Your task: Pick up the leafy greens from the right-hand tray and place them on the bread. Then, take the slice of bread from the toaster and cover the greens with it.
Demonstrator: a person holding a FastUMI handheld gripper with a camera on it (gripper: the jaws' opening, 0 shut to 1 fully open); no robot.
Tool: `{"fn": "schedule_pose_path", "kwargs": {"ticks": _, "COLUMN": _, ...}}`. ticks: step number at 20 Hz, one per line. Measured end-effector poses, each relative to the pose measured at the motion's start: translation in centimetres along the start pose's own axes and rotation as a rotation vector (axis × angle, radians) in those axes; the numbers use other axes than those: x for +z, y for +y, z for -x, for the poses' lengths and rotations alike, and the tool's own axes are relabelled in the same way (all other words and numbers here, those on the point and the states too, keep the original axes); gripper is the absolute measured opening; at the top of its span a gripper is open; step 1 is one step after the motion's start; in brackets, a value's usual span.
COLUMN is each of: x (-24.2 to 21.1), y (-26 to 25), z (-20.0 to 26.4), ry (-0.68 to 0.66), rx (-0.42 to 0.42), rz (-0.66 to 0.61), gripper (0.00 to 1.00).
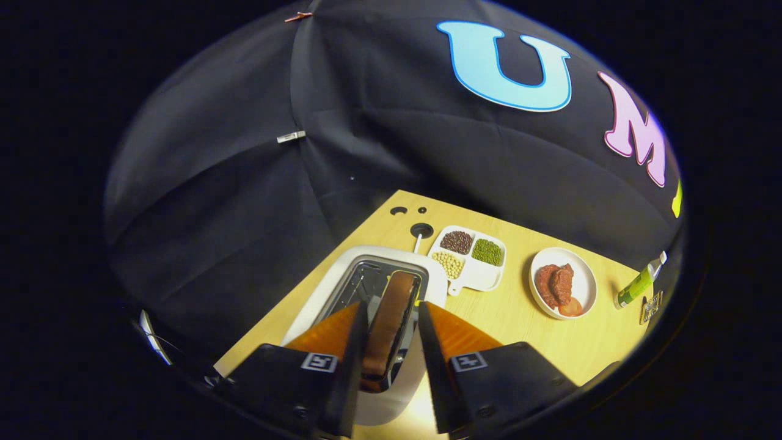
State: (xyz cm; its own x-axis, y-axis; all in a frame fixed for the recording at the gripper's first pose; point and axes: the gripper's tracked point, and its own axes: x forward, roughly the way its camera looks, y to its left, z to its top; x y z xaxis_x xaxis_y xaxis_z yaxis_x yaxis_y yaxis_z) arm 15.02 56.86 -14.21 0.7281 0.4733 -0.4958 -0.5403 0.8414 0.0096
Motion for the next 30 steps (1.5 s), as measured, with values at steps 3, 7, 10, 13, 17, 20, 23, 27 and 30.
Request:
{"fn": "schedule_pose_path", "kwargs": {"ticks": 3, "x": 0.4, "y": 0.6, "z": 0.3, "ry": -0.003, "rx": 0.026, "rz": -0.006, "gripper": 0.21}}
{"fn": "schedule_pose_path", "kwargs": {"ticks": 7, "x": 2.2, "y": 1.0, "z": 2.4, "ry": -0.085, "rx": 0.041, "rz": 0.009, "gripper": 0.17}}
{"fn": "schedule_pose_path", "kwargs": {"ticks": 10, "x": 3.9, "y": 0.7, "z": 4.7, "ry": -0.135, "rx": 0.064, "rz": -0.022, "gripper": 0.16}}
{"fn": "schedule_pose_path", "kwargs": {"ticks": 13, "x": 5.8, "y": -0.2, "z": 8.0, "ry": -0.200, "rx": 0.101, "rz": -0.045, "gripper": 0.16}}
{"fn": "schedule_pose_path", "kwargs": {"ticks": 17, "x": 6.9, "y": -3.3, "z": 12.5, "ry": -0.263, "rx": 0.094, "rz": -0.048, "gripper": 0.17}}
{"fn": "schedule_pose_path", "kwargs": {"ticks": 20, "x": 6.2, "y": -6.5, "z": 15.3, "ry": -0.277, "rx": 0.078, "rz": -0.075, "gripper": 0.17}}
{"fn": "schedule_pose_path", "kwargs": {"ticks": 23, "x": 3.6, "y": -10.7, "z": 17.5, "ry": -0.259, "rx": 0.025, "rz": -0.086, "gripper": 0.16}}
{"fn": "schedule_pose_path", "kwargs": {"ticks": 27, "x": -1.4, "y": -16.3, "z": 19.6, "ry": -0.219, "rx": -0.067, "rz": -0.122, "gripper": 0.16}}
{"fn": "schedule_pose_path", "kwargs": {"ticks": 30, "x": -5.3, "y": -19.4, "z": 20.4, "ry": -0.195, "rx": -0.132, "rz": -0.168, "gripper": 0.16}}
